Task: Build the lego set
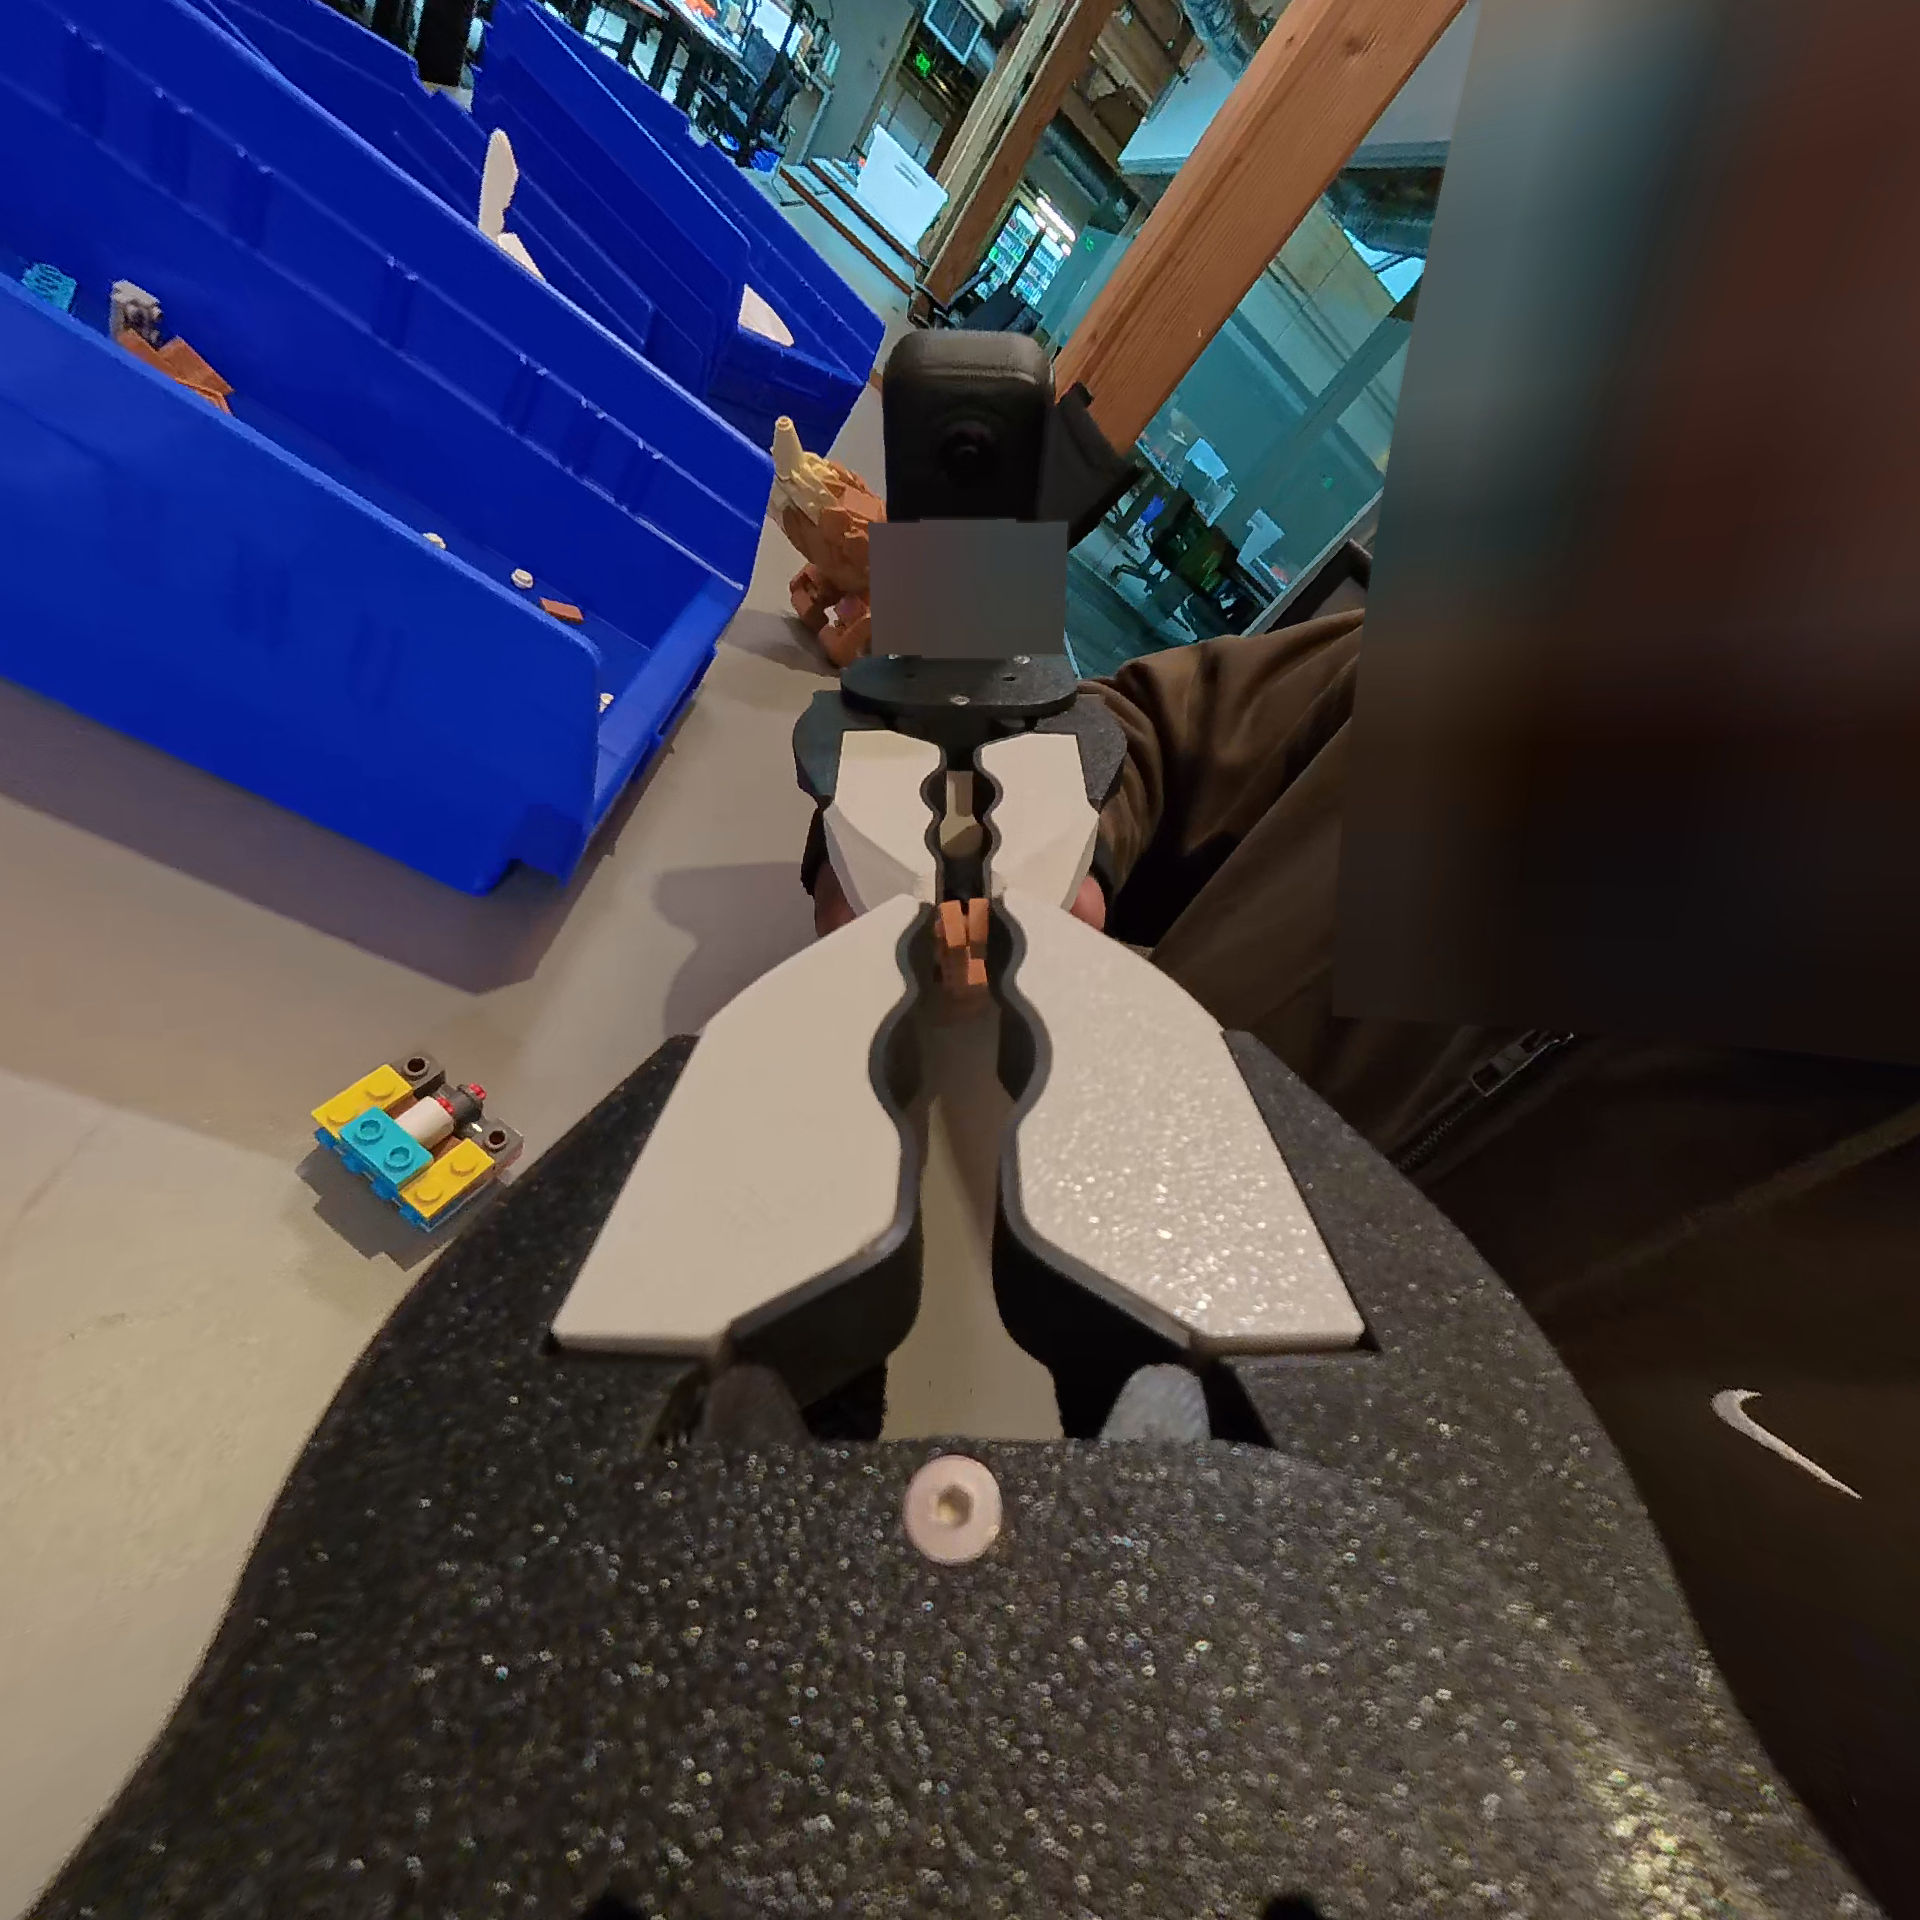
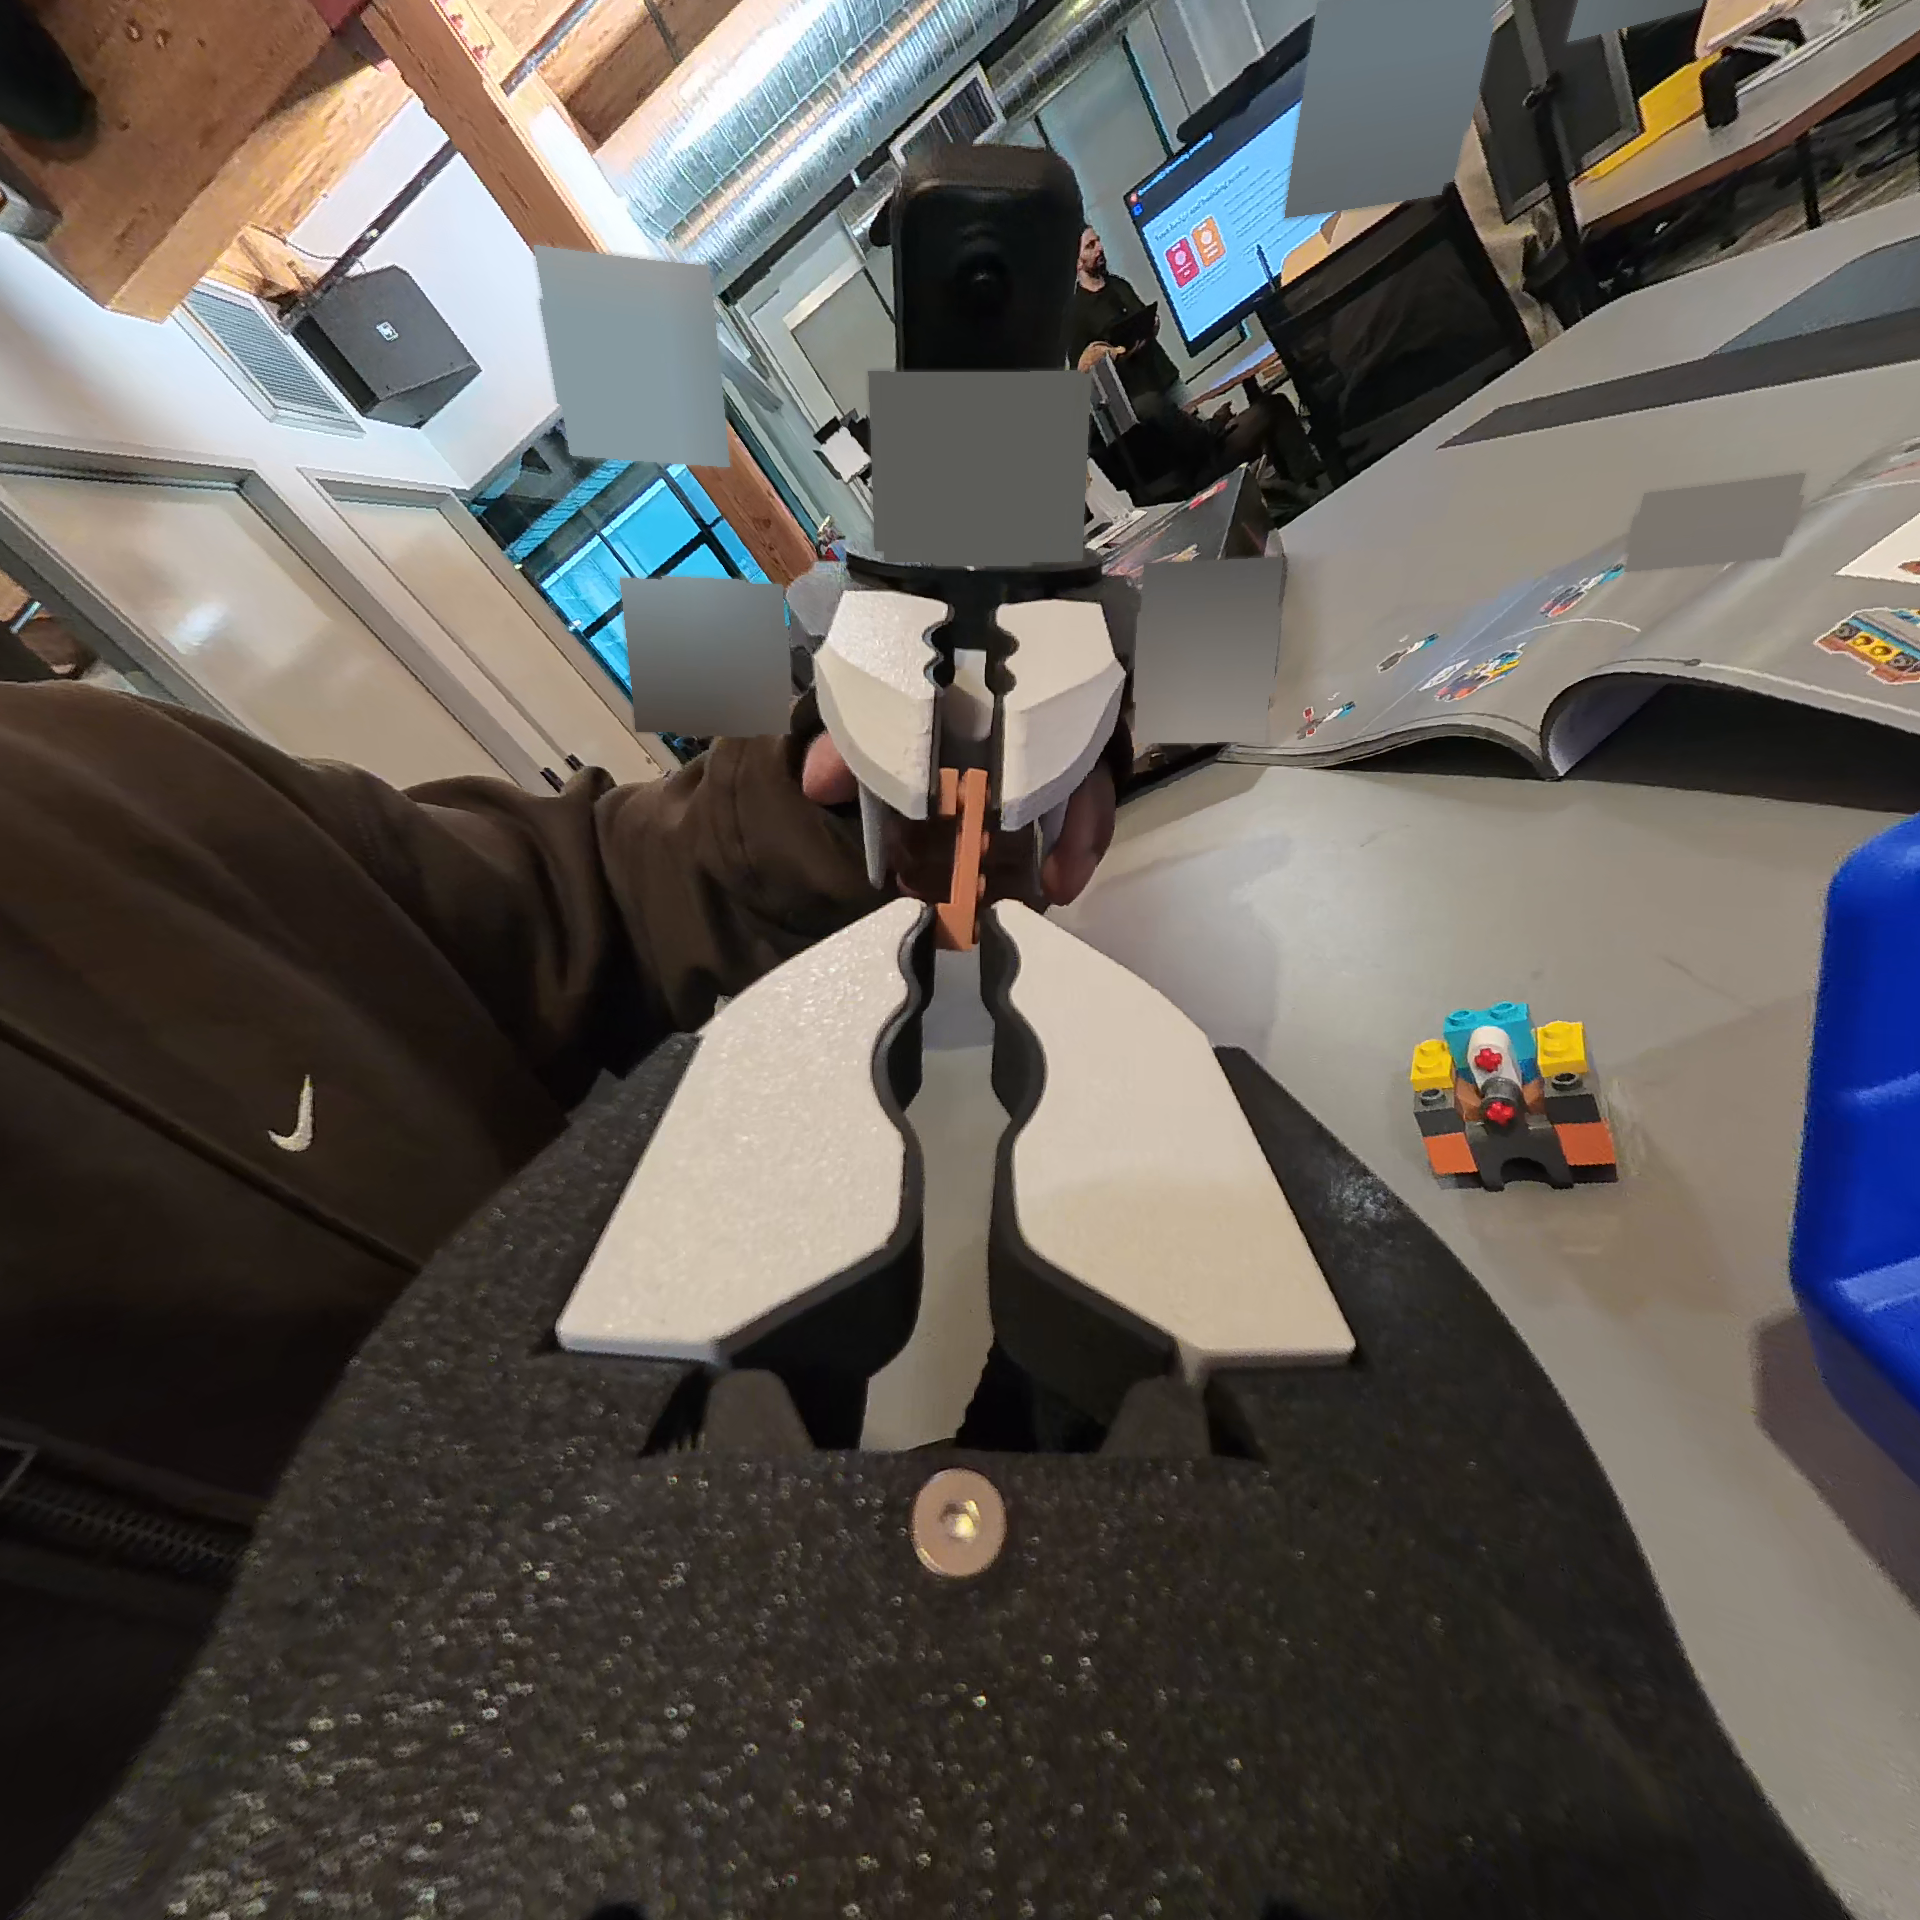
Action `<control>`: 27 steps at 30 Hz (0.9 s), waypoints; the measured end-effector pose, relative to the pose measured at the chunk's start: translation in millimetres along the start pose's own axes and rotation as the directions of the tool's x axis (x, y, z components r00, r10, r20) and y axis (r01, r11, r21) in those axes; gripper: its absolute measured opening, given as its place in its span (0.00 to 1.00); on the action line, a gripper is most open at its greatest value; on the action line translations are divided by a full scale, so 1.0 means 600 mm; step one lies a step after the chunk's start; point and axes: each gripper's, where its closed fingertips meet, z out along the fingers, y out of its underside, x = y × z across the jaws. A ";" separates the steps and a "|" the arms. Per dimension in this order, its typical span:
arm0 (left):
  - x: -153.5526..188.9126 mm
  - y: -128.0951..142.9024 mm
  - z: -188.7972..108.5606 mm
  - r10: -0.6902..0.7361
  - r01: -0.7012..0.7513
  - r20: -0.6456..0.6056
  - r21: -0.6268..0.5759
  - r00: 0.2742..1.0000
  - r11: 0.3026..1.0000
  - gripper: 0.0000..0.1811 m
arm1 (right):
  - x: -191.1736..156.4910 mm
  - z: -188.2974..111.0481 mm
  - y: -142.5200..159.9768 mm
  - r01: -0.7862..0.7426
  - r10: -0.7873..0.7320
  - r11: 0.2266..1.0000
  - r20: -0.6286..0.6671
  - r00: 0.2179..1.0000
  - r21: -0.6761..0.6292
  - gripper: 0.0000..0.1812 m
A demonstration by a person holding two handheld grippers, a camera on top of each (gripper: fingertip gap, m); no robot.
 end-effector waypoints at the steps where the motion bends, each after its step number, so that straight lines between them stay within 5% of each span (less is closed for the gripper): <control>1: 0.000 0.000 0.000 -0.004 0.004 -0.002 0.005 1.000 1.000 0.05 | 0.000 0.000 0.000 0.003 -0.003 1.000 -0.001 1.000 -0.001 0.04; 18: 0.003 0.010 -0.002 0.063 -0.063 0.013 -0.035 0.998 0.997 0.05 | 0.000 0.004 0.010 0.036 -0.036 0.999 -0.006 0.999 -0.032 0.04; 27: 0.000 0.017 -0.015 0.219 -0.204 0.098 -0.143 0.971 0.969 0.10 | 0.009 0.003 0.012 0.027 -0.027 0.999 -0.011 1.000 -0.047 0.04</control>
